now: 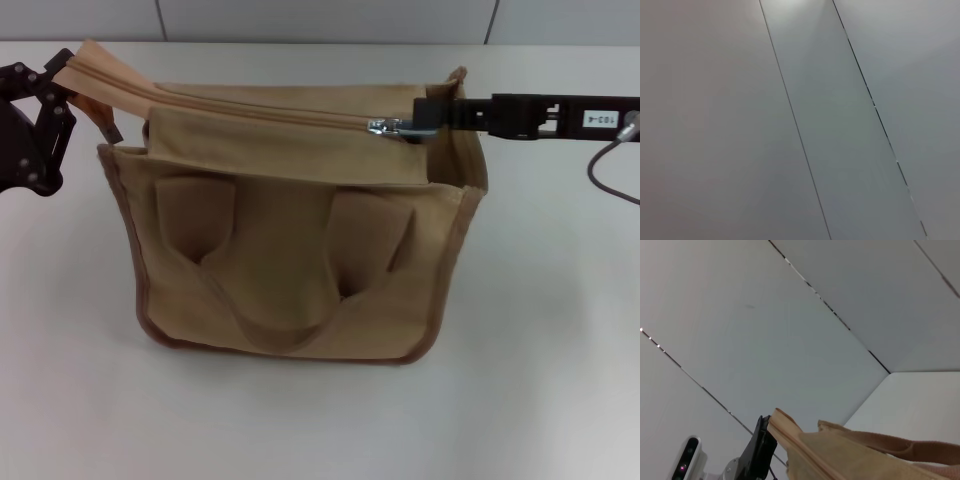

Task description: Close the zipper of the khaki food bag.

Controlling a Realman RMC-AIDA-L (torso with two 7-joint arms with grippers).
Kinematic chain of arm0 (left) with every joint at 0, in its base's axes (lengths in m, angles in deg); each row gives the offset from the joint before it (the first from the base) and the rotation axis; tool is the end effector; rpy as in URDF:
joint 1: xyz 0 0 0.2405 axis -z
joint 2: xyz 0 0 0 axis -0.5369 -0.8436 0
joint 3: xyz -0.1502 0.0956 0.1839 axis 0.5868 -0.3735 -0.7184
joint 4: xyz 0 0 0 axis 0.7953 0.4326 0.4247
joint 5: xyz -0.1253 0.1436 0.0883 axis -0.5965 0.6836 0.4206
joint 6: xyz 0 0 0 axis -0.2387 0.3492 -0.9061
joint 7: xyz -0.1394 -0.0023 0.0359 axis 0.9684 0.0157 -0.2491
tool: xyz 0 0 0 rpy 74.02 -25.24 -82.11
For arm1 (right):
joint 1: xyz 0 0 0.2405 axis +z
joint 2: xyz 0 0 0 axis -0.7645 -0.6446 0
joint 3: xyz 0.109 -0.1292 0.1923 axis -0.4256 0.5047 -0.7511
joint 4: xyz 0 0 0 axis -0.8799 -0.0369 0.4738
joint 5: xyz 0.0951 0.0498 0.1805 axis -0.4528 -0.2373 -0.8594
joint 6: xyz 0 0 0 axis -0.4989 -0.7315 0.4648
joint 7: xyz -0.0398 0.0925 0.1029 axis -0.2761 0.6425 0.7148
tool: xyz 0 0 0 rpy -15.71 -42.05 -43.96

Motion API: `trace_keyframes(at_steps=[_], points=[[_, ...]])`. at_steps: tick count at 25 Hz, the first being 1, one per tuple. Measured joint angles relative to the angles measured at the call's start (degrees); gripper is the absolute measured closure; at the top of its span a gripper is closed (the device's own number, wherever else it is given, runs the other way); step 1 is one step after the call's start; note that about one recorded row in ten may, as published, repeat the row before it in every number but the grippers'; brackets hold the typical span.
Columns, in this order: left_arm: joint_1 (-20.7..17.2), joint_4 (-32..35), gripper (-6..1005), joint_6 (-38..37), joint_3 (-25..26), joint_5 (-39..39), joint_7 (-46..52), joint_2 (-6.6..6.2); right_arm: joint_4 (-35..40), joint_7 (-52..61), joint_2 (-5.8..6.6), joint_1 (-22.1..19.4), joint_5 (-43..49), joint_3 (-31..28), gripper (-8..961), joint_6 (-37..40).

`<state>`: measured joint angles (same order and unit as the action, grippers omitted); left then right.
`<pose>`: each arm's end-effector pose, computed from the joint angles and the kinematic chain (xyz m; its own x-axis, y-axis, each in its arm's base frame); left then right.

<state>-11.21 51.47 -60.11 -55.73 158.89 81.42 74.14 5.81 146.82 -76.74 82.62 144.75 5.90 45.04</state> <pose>-0.2897 0.2740 0.0651 0.6347 -0.4075 0.6566 0.2833 -0.6678 -0.6883 0.1792 0.3485 0.0299 0.4983 -0.6791 -0.5390 -0.6522 -0.7032 0.2831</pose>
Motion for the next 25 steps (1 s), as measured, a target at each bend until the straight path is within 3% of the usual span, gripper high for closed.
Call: trace_keyframes(at_steps=[20, 23, 25], points=[[0.2, 0.0, 890, 0.7, -0.1, 0.0, 0.3, 0.00, -1.3, -6.1, 0.41, -3.6, 0.2, -13.0, 956, 10.6], [0.2, 0.0, 889, 0.8, -0.1, 0.0, 0.6, 0.04, -4.2, -11.2, 0.94, -4.3, -0.6, -16.5, 955, 15.7], [0.2, 0.0, 888, 0.9, -0.1, 0.0, 0.6, 0.10, -7.6, -14.8, 2.00, -4.2, -1.1, -17.6, 942, 18.5]])
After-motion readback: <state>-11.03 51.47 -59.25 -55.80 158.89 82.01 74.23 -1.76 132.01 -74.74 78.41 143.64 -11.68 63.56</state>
